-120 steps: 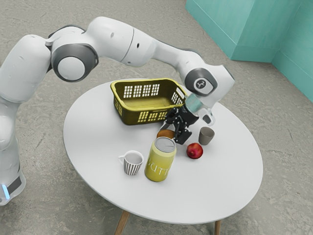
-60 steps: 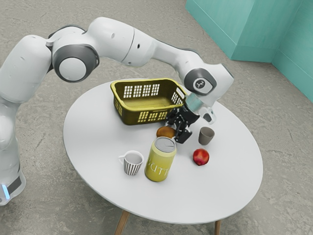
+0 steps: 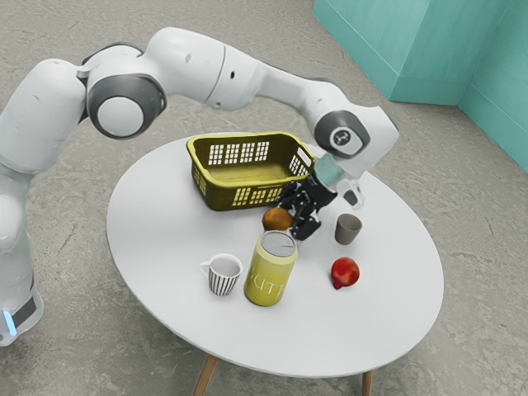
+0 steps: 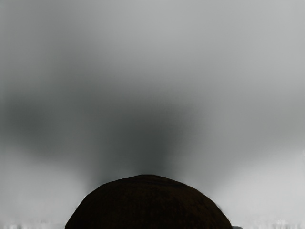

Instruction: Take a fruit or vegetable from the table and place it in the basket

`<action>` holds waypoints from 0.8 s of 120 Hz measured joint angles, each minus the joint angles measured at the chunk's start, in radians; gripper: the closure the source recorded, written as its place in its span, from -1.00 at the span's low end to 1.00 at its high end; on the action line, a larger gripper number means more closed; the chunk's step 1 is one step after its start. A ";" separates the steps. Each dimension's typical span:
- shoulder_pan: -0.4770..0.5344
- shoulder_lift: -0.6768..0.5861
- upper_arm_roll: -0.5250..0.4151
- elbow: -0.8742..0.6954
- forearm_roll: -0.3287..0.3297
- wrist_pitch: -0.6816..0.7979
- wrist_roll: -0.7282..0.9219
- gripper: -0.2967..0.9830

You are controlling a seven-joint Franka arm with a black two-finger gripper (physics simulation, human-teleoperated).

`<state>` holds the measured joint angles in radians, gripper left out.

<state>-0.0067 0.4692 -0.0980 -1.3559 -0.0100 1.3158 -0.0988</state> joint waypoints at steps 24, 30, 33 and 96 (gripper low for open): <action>-0.009 -0.008 -0.022 0.094 0.007 -0.079 -0.016 0.01; -0.010 -0.012 -0.034 0.124 0.013 -0.102 -0.022 0.03; -0.010 -0.014 -0.040 0.144 0.015 -0.115 -0.026 0.03; 0.126 -0.151 -0.045 0.137 0.070 -0.228 -0.076 0.03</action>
<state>0.1191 0.3184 -0.1429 -1.2193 0.0604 1.0873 -0.1748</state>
